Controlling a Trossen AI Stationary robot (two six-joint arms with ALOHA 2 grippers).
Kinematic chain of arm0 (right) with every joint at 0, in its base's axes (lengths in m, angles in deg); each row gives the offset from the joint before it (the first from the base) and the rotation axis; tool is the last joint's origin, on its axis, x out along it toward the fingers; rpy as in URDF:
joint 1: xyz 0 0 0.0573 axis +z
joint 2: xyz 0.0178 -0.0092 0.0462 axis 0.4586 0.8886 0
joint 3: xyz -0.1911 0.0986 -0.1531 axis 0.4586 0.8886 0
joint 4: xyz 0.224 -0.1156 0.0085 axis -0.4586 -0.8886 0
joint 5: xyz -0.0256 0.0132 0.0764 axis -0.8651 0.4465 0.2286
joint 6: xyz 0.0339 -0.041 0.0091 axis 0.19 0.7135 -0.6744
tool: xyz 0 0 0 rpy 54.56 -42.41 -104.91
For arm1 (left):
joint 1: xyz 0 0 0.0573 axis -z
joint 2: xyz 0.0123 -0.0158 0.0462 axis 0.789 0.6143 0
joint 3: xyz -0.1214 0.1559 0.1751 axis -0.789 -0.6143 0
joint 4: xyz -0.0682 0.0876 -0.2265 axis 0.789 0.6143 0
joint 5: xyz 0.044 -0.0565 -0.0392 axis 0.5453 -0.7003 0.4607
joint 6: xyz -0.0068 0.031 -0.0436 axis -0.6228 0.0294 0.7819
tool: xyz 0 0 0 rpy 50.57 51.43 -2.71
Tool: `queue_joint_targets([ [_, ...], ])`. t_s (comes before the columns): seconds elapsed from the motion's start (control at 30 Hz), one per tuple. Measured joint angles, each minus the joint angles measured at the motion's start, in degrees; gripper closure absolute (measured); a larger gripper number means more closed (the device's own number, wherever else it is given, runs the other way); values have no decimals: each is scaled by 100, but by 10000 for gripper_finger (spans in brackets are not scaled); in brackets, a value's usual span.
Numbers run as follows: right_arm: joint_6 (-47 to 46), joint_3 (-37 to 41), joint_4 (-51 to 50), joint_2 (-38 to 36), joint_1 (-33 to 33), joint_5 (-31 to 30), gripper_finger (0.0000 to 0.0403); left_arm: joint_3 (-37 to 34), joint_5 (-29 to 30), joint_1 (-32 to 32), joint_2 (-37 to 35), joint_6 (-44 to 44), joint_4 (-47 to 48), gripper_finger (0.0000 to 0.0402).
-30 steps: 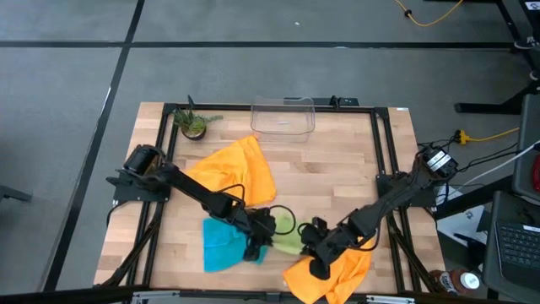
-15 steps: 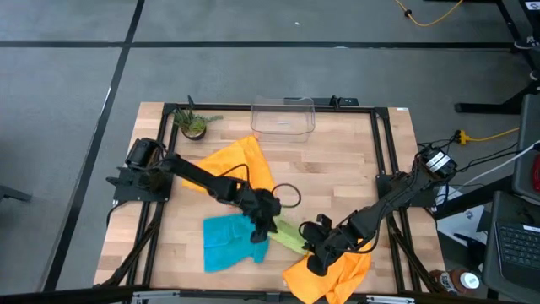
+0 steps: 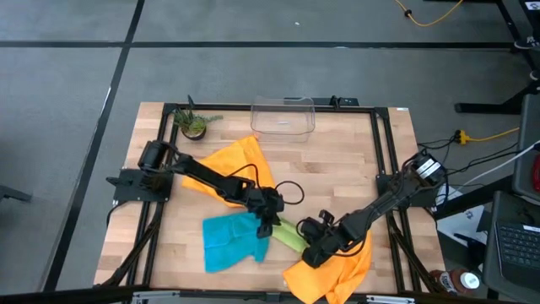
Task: Fold microfiber towels
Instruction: Fold the green microfiber cloth
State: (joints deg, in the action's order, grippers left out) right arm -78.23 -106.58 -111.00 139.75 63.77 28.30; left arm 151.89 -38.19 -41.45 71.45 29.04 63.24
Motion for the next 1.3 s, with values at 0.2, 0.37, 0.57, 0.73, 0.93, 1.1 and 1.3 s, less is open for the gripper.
queue_joint_targets([
  [0.2, -2, -15, 56, 265, -6, -125, 377, -1, 300, 64, 54, -224, 80, 395],
  [0.37, 48, -12, 12, 247, -25, -99, 320, -1, 486, 142, 54, -502, 53, 357],
  [0.57, 87, 0, -86, 45, -85, 43, 255, -1, 464, 72, 20, -493, 26, 303],
  [0.73, -17, 0, -304, -212, -103, 98, 243, -7, 260, -12, -217, -491, 79, 278],
  [0.93, -22, 0, -335, -449, -103, 80, 249, -7, 138, -30, -732, -493, 387, 274],
  [1.1, -18, 0, -283, -477, -103, 66, 250, -7, 295, -39, -1390, -494, 1115, 274],
  [1.3, 287, -126, -239, -486, -104, -59, 250, -3, 1113, 146, -2244, -495, 2130, 275],
])
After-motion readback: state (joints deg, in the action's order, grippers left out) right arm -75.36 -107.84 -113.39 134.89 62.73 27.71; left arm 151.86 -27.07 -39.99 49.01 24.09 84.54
